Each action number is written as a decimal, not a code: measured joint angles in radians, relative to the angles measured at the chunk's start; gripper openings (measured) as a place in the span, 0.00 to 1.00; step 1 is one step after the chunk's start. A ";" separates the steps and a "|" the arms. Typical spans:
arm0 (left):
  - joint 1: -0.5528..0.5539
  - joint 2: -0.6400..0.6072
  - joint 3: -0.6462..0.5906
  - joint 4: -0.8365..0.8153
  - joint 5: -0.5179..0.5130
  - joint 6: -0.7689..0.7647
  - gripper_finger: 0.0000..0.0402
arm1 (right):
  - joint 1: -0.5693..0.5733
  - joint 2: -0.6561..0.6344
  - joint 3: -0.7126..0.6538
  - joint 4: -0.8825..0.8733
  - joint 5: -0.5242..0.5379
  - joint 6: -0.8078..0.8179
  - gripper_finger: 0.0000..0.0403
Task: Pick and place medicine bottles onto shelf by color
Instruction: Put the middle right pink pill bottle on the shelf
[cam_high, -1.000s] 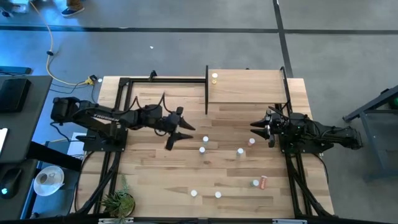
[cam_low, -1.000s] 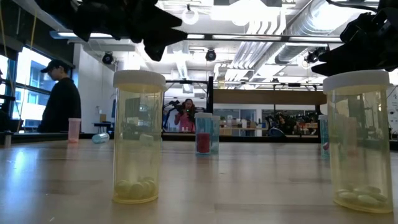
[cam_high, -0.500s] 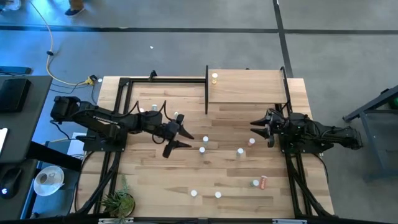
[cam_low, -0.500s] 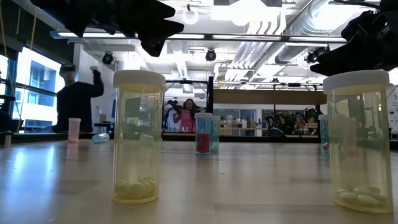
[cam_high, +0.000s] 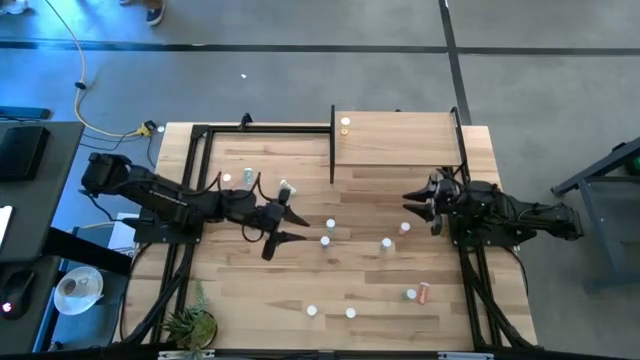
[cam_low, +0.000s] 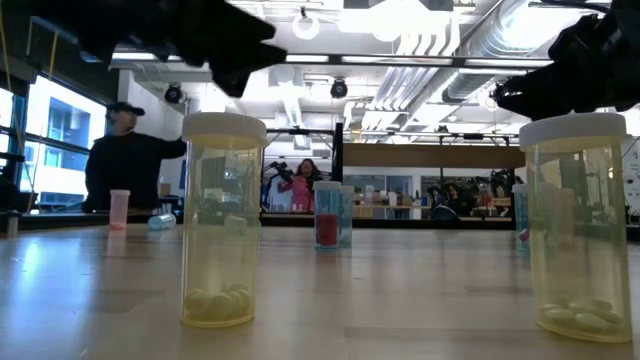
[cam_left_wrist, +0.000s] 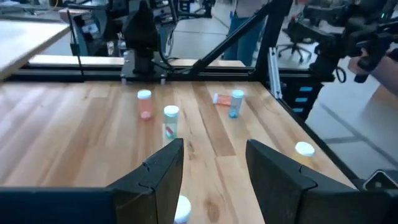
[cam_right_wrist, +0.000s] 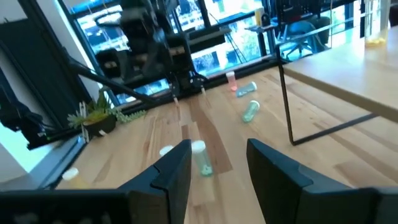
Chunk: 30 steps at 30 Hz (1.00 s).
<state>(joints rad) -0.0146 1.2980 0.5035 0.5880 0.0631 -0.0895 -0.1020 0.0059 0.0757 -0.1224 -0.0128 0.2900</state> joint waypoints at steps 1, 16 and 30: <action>0.001 0.000 -0.029 0.047 0.001 -0.012 0.41 | 0.000 0.000 0.000 0.009 0.000 0.000 0.36; 0.024 0.000 -0.178 0.232 0.002 -0.050 0.41 | 0.000 0.000 0.000 0.213 -0.009 0.038 0.36; 0.036 0.000 -0.178 0.232 -0.003 -0.046 0.41 | 0.000 0.103 0.001 0.380 -0.011 0.045 0.36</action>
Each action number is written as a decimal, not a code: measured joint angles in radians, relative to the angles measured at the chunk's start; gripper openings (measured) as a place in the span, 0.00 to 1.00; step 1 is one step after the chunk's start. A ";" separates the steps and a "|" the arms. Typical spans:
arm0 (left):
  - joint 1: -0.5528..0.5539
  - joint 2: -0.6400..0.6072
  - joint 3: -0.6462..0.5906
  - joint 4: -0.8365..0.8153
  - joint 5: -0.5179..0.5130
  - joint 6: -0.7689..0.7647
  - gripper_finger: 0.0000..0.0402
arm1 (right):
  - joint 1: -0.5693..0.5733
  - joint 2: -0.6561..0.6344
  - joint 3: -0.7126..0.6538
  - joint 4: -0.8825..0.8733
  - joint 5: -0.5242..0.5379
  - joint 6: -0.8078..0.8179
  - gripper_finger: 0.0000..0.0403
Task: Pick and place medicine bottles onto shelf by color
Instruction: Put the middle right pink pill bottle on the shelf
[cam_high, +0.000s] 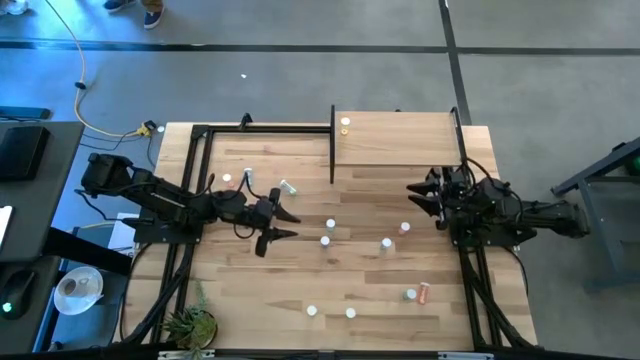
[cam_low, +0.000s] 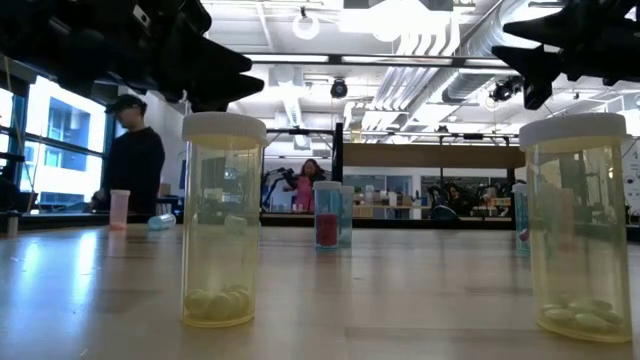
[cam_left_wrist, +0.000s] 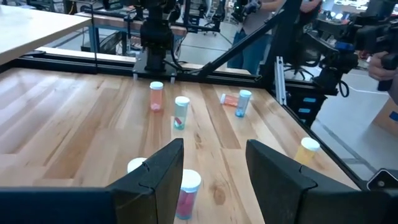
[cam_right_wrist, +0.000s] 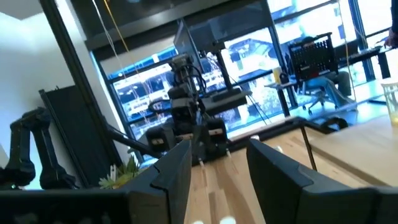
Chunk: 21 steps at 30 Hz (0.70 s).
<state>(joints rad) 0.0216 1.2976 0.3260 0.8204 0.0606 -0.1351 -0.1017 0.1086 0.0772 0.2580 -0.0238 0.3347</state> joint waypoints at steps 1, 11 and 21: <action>0.000 0.000 0.000 0.000 -0.003 0.003 0.41 | 0.000 0.009 0.001 0.016 -0.006 0.000 0.36; 0.000 0.000 0.000 0.000 -0.005 0.008 0.41 | 0.000 0.158 0.207 -0.195 -0.038 -0.003 0.36; 0.000 0.000 0.000 -0.002 -0.005 0.006 0.41 | 0.005 0.348 0.442 -0.684 -0.060 0.030 0.36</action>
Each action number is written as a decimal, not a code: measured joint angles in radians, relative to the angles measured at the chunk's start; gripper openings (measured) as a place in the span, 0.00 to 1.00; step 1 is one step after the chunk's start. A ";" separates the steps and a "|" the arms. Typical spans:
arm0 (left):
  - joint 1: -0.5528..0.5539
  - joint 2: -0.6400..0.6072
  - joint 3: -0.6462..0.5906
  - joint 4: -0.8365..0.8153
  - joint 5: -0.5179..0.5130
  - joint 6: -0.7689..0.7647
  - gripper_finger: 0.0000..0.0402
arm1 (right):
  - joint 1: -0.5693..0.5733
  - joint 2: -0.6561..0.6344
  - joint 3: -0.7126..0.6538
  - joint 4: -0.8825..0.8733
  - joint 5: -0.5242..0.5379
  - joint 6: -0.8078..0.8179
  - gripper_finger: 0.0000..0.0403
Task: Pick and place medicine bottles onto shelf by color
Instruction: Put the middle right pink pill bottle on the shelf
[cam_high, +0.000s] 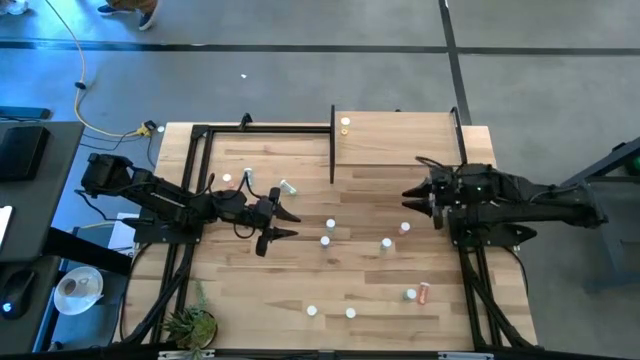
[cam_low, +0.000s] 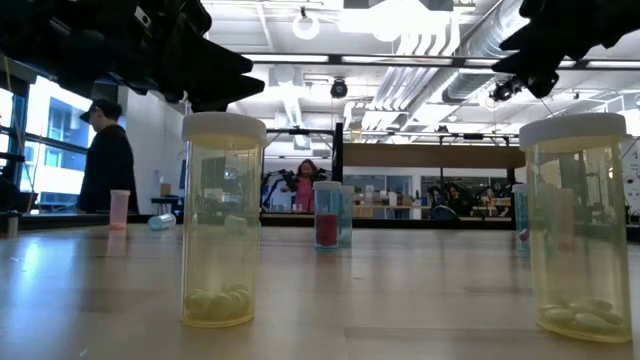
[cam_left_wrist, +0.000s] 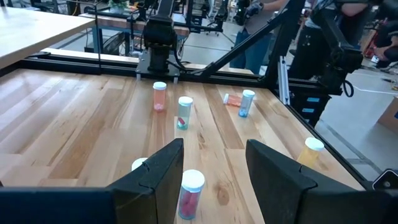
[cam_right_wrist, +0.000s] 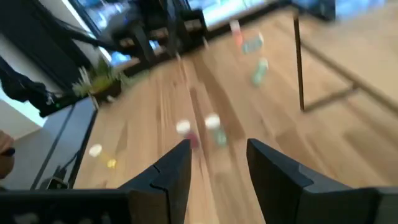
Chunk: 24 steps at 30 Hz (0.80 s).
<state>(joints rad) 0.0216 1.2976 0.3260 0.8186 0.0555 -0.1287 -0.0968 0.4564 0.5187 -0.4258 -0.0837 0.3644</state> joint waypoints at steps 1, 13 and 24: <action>0.000 0.000 0.000 0.000 0.000 0.000 0.41 | 0.006 0.017 0.014 -0.026 0.000 0.020 0.36; 0.000 0.000 0.000 -0.001 -0.045 0.001 0.41 | 0.161 0.224 0.091 -0.229 0.061 0.260 0.36; 0.000 0.000 0.000 -0.005 -0.042 0.001 0.41 | 0.199 0.304 0.091 -0.336 0.118 0.405 0.36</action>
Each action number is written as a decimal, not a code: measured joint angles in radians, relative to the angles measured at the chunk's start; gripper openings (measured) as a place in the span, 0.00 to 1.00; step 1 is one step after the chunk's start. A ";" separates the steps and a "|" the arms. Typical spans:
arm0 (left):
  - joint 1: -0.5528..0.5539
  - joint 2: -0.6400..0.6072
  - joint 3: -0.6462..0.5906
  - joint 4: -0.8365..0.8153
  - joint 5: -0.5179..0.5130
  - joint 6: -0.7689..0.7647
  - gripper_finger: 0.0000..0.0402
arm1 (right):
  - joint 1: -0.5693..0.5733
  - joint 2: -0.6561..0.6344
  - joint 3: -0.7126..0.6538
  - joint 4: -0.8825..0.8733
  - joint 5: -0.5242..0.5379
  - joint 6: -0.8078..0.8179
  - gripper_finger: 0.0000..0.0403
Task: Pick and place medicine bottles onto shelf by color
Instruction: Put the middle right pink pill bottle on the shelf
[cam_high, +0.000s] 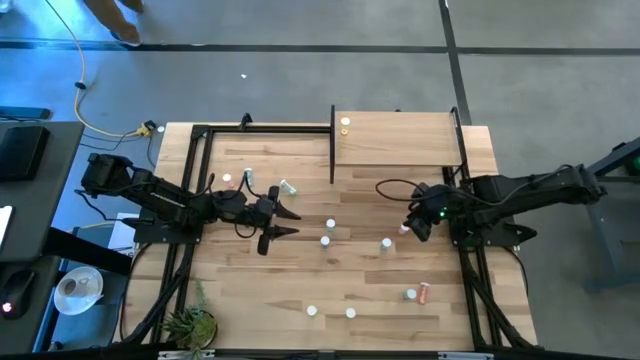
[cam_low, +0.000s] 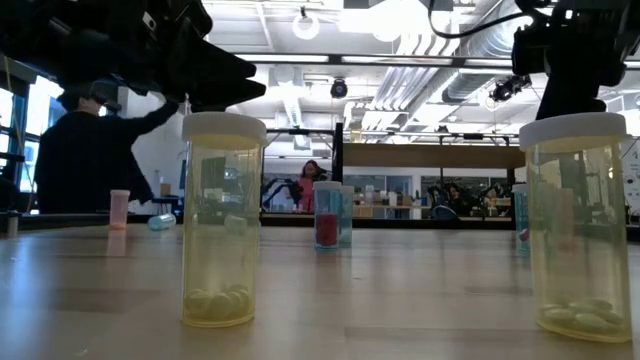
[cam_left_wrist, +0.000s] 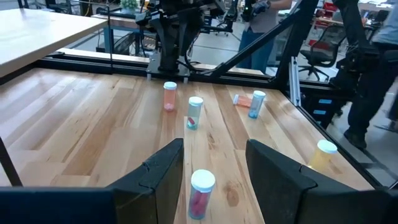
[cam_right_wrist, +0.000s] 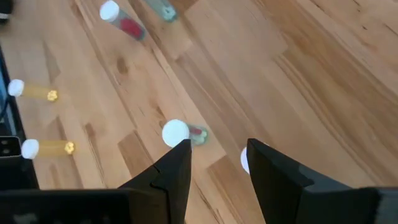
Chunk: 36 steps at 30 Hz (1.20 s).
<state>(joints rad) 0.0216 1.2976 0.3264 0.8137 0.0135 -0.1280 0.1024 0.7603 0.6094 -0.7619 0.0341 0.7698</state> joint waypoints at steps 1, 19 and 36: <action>0.000 0.000 0.000 -0.001 0.000 0.000 0.41 | 0.000 0.000 0.000 -0.004 0.000 0.010 0.36; 0.000 0.000 0.000 -0.001 0.000 0.000 0.41 | 0.000 0.000 0.000 -0.075 0.023 0.072 0.36; 0.000 0.000 0.000 0.000 -0.003 0.000 0.41 | 0.003 0.062 -0.001 -0.103 0.068 0.121 0.51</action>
<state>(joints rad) 0.0216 1.2976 0.3267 0.8135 0.0106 -0.1276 0.1059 0.8222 0.6086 -0.8653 0.1018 0.8905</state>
